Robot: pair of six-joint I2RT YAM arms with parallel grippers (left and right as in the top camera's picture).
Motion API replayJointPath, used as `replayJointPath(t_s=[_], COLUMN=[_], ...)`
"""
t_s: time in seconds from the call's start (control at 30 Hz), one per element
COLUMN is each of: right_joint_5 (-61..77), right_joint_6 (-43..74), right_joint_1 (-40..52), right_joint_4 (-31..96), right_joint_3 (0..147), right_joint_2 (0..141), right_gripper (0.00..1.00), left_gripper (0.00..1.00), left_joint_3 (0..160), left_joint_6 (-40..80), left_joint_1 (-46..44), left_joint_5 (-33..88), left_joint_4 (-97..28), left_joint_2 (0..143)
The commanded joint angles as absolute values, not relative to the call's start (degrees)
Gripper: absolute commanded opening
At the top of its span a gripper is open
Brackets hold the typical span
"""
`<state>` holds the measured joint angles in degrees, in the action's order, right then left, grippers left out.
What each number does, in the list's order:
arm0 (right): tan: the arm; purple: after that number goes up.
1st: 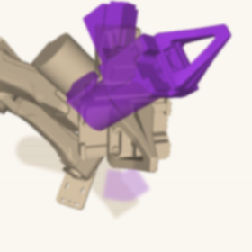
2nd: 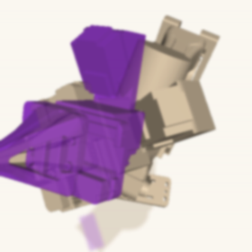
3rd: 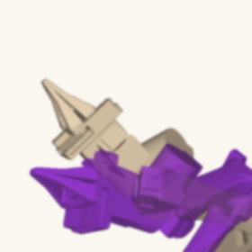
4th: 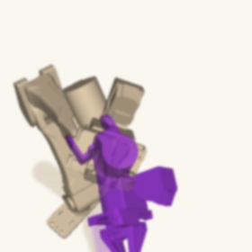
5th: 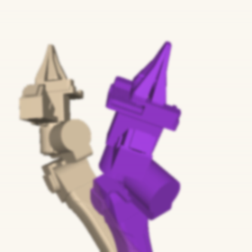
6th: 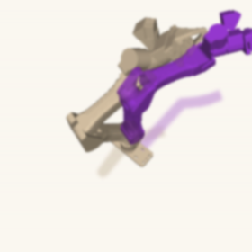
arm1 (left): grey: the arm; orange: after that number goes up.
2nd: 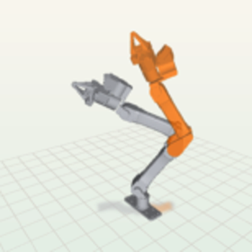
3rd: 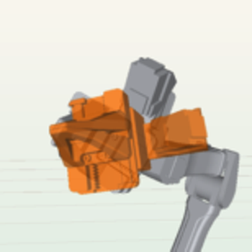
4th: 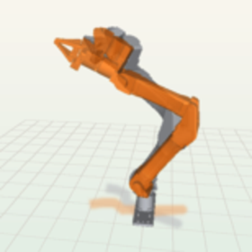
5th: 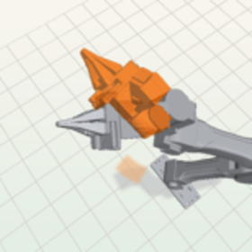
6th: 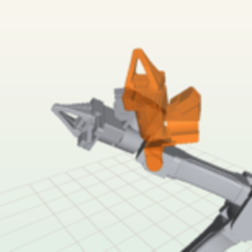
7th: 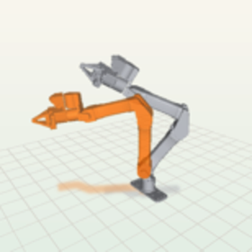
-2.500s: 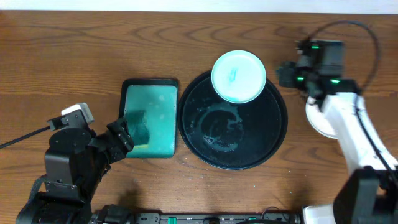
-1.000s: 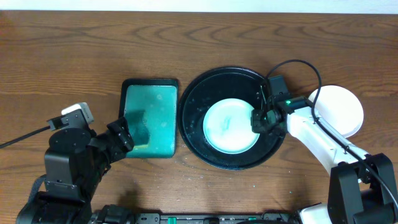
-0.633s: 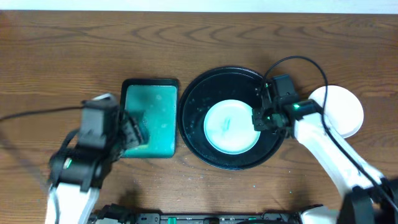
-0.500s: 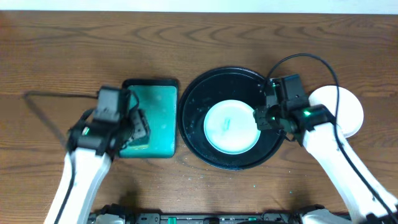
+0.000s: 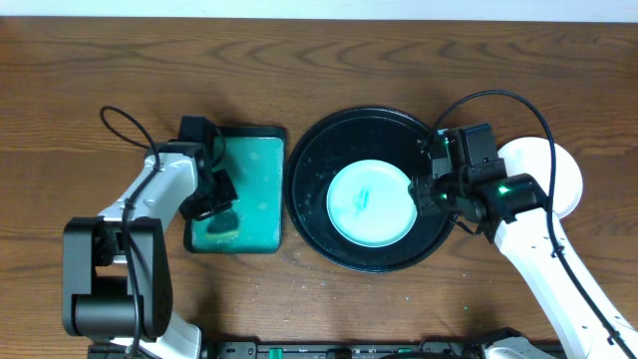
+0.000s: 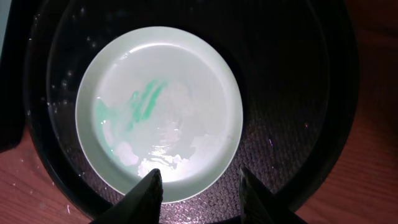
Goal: Clean dirty plates on tray and stack at the side
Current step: 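Grasp the dark green sponge in the basin with the left gripper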
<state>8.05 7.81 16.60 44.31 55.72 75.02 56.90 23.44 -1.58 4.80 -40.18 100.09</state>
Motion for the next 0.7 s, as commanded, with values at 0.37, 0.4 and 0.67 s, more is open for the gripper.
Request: replayJointPath(t_s=[0.37, 0.4, 0.67], right_joint_5=[-0.8, 0.8, 22.4], right_joint_6=[22.7, 22.6, 9.1], right_joint_1=[11.7, 10.7, 6.3], right_joint_4=[43.2, 43.2, 42.2], right_joint_3=[56.5, 56.5, 56.5], right_joint_2=[80.9, 82.3, 93.5], right_gripper=[0.37, 0.42, 0.42], left_gripper=[0.07, 0.07, 0.07], left_joint_3=[60.9, 61.2, 61.3], left_joint_6=[19.0, 18.6, 17.5], left_joint_1=[-2.9, -3.6, -11.0], left_joint_5=[12.4, 12.4, 8.3], left_joint_4=[-45.8, -45.9, -45.8], left_joint_2=[87.6, 85.6, 74.3])
